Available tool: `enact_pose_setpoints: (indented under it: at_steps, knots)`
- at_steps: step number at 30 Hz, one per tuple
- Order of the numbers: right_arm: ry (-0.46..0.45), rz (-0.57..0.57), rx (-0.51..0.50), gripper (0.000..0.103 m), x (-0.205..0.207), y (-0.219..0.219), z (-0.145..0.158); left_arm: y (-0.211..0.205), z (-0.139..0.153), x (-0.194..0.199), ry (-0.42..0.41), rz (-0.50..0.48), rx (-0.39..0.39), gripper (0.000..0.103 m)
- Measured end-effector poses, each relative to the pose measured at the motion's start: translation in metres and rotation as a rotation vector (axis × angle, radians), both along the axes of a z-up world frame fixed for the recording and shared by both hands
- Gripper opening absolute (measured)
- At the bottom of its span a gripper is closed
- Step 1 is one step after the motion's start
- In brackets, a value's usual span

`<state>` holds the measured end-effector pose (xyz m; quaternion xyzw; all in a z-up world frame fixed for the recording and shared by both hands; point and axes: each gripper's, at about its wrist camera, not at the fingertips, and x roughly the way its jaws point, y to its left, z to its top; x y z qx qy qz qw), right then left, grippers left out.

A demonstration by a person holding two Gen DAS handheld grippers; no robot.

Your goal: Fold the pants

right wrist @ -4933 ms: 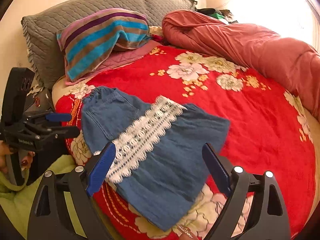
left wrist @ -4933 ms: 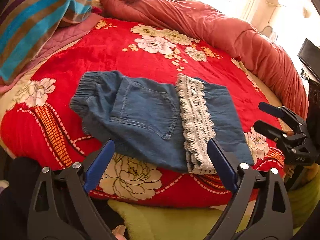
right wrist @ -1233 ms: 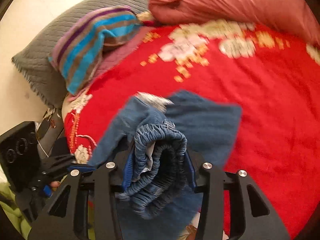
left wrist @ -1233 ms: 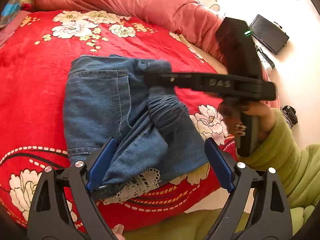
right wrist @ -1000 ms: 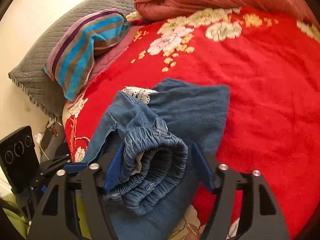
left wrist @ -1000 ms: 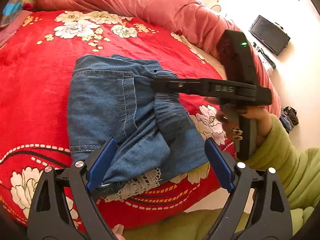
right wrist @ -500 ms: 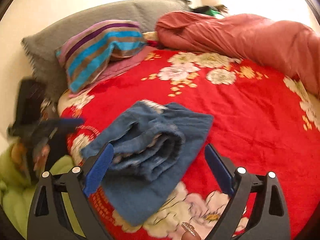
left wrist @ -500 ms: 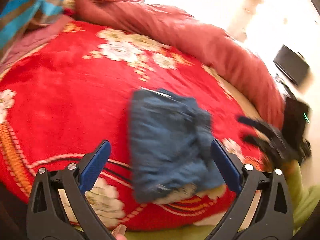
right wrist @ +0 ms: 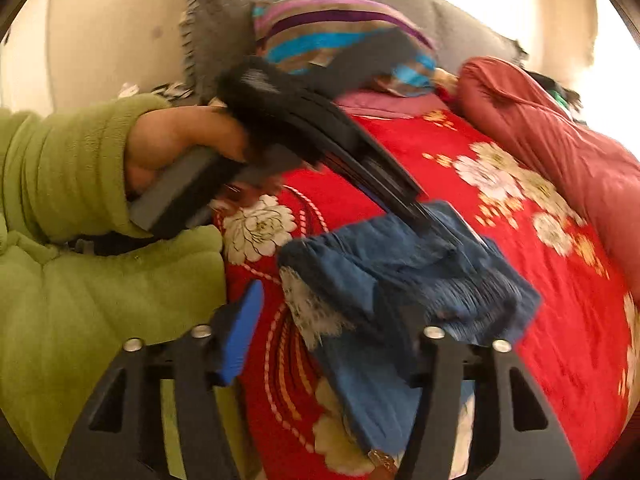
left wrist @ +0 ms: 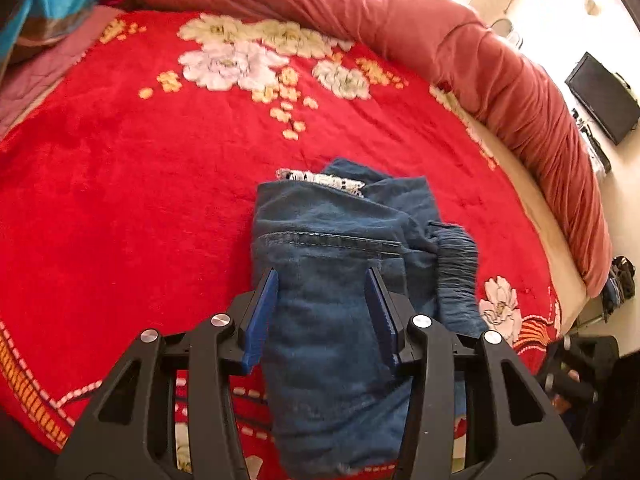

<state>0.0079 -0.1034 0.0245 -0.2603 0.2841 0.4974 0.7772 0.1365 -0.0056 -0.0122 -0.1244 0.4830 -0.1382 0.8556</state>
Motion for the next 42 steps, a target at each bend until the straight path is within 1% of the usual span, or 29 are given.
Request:
enact_pose_setpoints:
  at_steps: [1,3,6,7,8,9,11,12,13,14,15,16,18,19,20,21,22,24,26,27,28,29,30,31,34,38,42]
  knots:
    - [-0.013,0.01,-0.015,0.046,0.0,0.006,-0.002,0.0,-0.002,0.001,0.007,0.003,-0.001,0.037]
    - [-0.046,0.04,-0.056,0.046,0.005,0.02,-0.008,0.001,-0.006,0.003,0.016,0.002,-0.007,0.037]
    - [-0.038,0.057,-0.065,0.045,0.016,0.033,-0.018,0.0,-0.008,0.004,0.018,-0.004,0.005,0.037]
    - [-0.021,0.056,-0.073,0.035,0.024,0.037,-0.023,-0.001,-0.009,0.004,0.019,-0.005,0.005,0.037]
    - [0.007,0.075,-0.077,0.028,0.027,0.039,-0.026,-0.002,-0.009,0.006,0.021,-0.005,0.006,0.037]
    - [0.028,0.107,-0.073,0.013,0.027,0.039,-0.027,-0.002,-0.01,0.007,0.023,-0.004,0.007,0.037]
    - [0.007,0.181,-0.071,0.011,0.01,0.033,-0.023,-0.002,-0.012,0.008,0.024,-0.007,0.0,0.037]
    - [0.026,0.213,-0.056,0.008,0.003,0.027,-0.019,-0.001,-0.013,0.008,0.023,-0.007,-0.003,0.037]
    - [0.037,0.229,-0.048,0.004,-0.002,0.022,-0.018,0.0,-0.014,0.008,0.022,-0.007,-0.007,0.037]
    - [0.029,0.232,-0.058,0.003,-0.007,0.018,-0.019,0.0,-0.014,0.009,0.022,-0.004,-0.012,0.037]
    - [0.001,0.207,-0.095,0.003,-0.01,0.017,-0.025,0.001,-0.015,0.01,0.02,0.0,-0.022,0.037]
    - [-0.008,0.182,-0.126,0.003,-0.009,0.017,-0.032,0.002,-0.016,0.01,0.017,0.004,-0.031,0.037]
    - [0.012,0.103,-0.173,0.003,0.0,0.017,-0.049,0.003,-0.017,0.009,0.012,0.013,-0.044,0.037]
    - [0.052,0.072,-0.152,0.003,0.004,0.014,-0.051,0.003,-0.017,0.007,0.008,0.013,-0.044,0.037]
    - [0.061,0.067,-0.12,0.004,0.003,0.012,-0.047,0.003,-0.017,0.005,0.006,0.01,-0.041,0.037]
    - [0.07,0.072,-0.063,0.006,0.001,0.008,-0.037,0.004,-0.017,0.004,0.005,0.008,-0.037,0.037]
    - [0.067,0.079,-0.018,0.019,-0.001,0.006,-0.027,0.004,-0.017,0.003,0.004,0.008,-0.036,0.037]
    - [0.039,0.08,0.032,0.036,0.0,0.004,-0.014,0.005,-0.016,0.003,0.004,0.014,-0.047,0.037]
    - [0.03,0.061,0.051,0.036,0.007,0.008,-0.007,0.005,-0.016,0.004,0.001,0.015,-0.045,0.037]
    - [0.049,0.047,0.056,0.036,0.012,0.012,-0.008,0.005,-0.016,0.003,0.001,0.016,-0.046,0.037]
    - [0.088,0.028,0.048,0.036,0.021,0.017,-0.011,0.005,-0.016,0.003,0.001,0.018,-0.047,0.037]
    - [0.11,0.015,0.023,0.034,0.028,0.021,-0.019,0.006,-0.016,0.003,0.001,0.019,-0.047,0.037]
    - [0.121,0.004,-0.026,0.034,0.032,0.026,-0.029,0.006,-0.015,0.003,0.0,0.019,-0.045,0.037]
    - [0.13,0.011,-0.064,0.034,0.03,0.029,-0.038,0.006,-0.015,0.003,-0.001,0.018,-0.043,0.037]
    - [0.122,0.022,-0.102,0.036,0.018,0.027,-0.05,0.007,-0.016,0.002,-0.002,0.018,-0.049,0.037]
    - [0.166,0.008,-0.07,0.037,0.018,0.02,-0.049,0.007,-0.018,0.002,-0.005,0.021,-0.055,0.038]
    - [0.166,0.017,-0.014,0.037,0.015,0.008,-0.028,0.008,-0.011,-0.005,-0.025,0.027,-0.044,0.039]
